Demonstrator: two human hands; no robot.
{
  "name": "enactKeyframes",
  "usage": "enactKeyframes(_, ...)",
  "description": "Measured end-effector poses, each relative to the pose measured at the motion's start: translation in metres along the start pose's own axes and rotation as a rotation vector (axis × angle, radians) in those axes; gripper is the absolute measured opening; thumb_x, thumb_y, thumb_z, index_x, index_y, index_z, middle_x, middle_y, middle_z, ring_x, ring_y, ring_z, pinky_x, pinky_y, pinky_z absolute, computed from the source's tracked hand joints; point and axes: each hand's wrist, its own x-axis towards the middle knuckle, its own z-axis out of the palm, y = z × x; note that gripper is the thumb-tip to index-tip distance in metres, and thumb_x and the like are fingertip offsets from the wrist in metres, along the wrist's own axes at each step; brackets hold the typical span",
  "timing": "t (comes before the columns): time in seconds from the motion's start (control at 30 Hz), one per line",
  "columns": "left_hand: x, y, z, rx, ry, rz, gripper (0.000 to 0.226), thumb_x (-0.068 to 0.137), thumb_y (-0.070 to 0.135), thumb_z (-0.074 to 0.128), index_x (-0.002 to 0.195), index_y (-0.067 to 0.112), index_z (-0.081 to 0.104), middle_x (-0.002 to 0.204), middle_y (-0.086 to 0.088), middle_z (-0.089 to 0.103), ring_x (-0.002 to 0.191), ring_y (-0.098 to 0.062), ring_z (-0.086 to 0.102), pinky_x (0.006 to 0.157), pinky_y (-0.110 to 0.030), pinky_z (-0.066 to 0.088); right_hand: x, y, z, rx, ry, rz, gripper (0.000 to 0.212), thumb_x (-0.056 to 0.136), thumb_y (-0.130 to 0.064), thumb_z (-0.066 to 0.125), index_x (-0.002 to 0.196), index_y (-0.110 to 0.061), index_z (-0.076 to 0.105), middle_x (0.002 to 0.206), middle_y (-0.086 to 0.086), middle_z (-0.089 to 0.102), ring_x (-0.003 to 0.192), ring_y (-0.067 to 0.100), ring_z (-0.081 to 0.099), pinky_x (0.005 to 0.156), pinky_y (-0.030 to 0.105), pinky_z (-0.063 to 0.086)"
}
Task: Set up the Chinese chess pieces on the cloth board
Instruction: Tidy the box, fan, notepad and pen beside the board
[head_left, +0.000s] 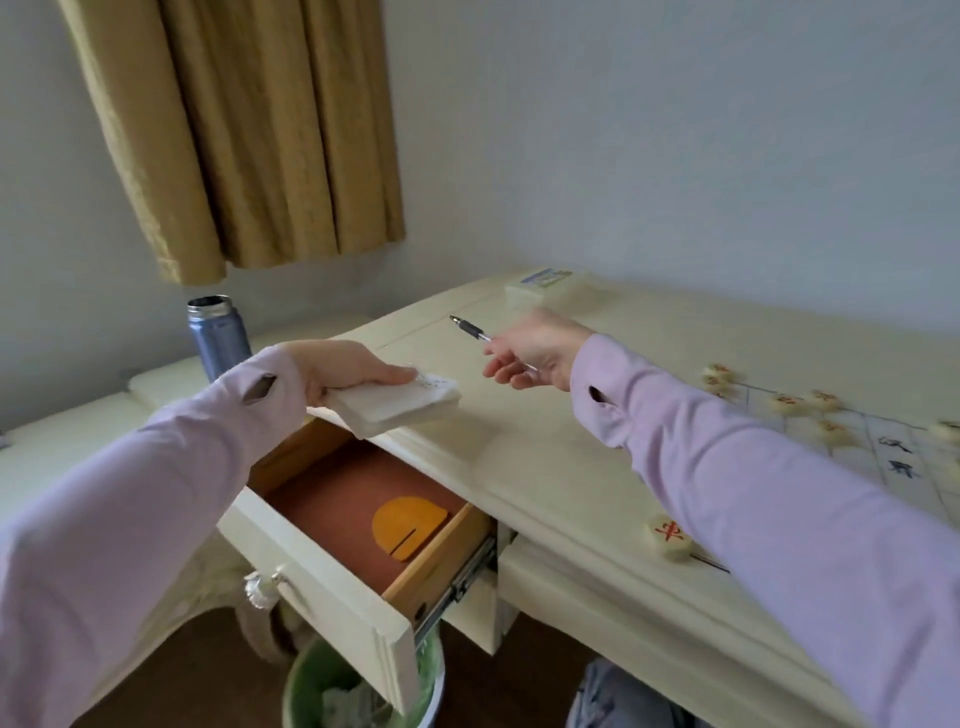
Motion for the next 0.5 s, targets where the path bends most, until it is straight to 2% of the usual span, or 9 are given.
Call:
enactKeyframes(0.1, -0.019, -0.027, -0.020, 0.091, 0.027, -0.040, 0.037, 0.088, 0.041, 0.060, 0.098, 0.006, 0.067, 0.082, -0.006, 0.070, 0.069, -0.018, 0.065, 0.063, -0.026, 0.051, -0.004, 0.000, 0.015, 0.037, -0.070, -0.022, 0.020, 0.097, -0.010, 0.047, 0.079, -0.006, 0.054, 0.067, 0.007, 0.051, 0.047, 0.008, 0.049, 0.041, 0.013, 0.042)
enactKeyframes(0.2, -0.028, -0.052, -0.030, 0.276, 0.082, -0.120, 0.033, 0.088, 0.036, 0.062, 0.086, 0.004, 0.068, 0.080, -0.007, 0.069, 0.070, -0.021, 0.063, 0.065, -0.029, 0.051, -0.009, 0.000, 0.031, 0.087, -0.093, -0.057, 0.023, 0.094, -0.011, 0.054, 0.072, -0.004, 0.054, 0.064, 0.007, 0.046, 0.054, 0.011, 0.045, 0.048, 0.015, 0.045)
enactKeyframes(0.27, -0.023, -0.063, -0.025, 0.347, 0.113, -0.179, 0.032, 0.089, 0.028, 0.062, 0.094, -0.002, 0.066, 0.093, -0.016, 0.069, 0.081, -0.028, 0.065, 0.074, -0.037, 0.053, -0.012, 0.001, 0.036, 0.051, -0.111, -0.055, 0.025, 0.094, -0.013, 0.055, 0.070, -0.005, 0.054, 0.063, 0.006, 0.046, 0.053, 0.011, 0.044, 0.045, 0.014, 0.045)
enactKeyframes(0.37, -0.021, -0.068, -0.007, 0.527, 0.168, -0.217, 0.021, 0.091, 0.017, 0.054, 0.097, -0.002, 0.060, 0.090, -0.013, 0.060, 0.079, -0.025, 0.057, 0.061, -0.028, 0.047, -0.018, 0.000, 0.039, -0.123, -0.188, -0.049, 0.024, 0.095, -0.021, 0.054, 0.075, -0.009, 0.058, 0.064, 0.003, 0.052, 0.051, 0.008, 0.045, 0.041, 0.012, 0.042)
enactKeyframes(0.43, -0.015, -0.070, 0.002, 0.563, 0.214, -0.205, 0.016, 0.092, 0.013, 0.051, 0.098, 0.001, 0.058, 0.088, -0.010, 0.055, 0.083, -0.023, 0.051, 0.064, -0.025, 0.042, -0.020, 0.000, 0.040, -0.183, -0.242, -0.051, 0.024, 0.096, -0.025, 0.052, 0.079, -0.010, 0.059, 0.064, 0.002, 0.057, 0.049, 0.007, 0.048, 0.043, 0.012, 0.042)
enactKeyframes(0.5, -0.008, -0.076, 0.004, 0.548, 0.264, -0.182, 0.018, 0.092, 0.012, 0.050, 0.104, 0.001, 0.058, 0.093, -0.010, 0.056, 0.085, -0.023, 0.053, 0.067, -0.027, 0.044, -0.022, 0.001, 0.043, -0.202, -0.284, -0.049, 0.023, 0.096, -0.026, 0.051, 0.082, -0.010, 0.060, 0.061, 0.001, 0.063, 0.045, 0.005, 0.055, 0.044, 0.013, 0.045)
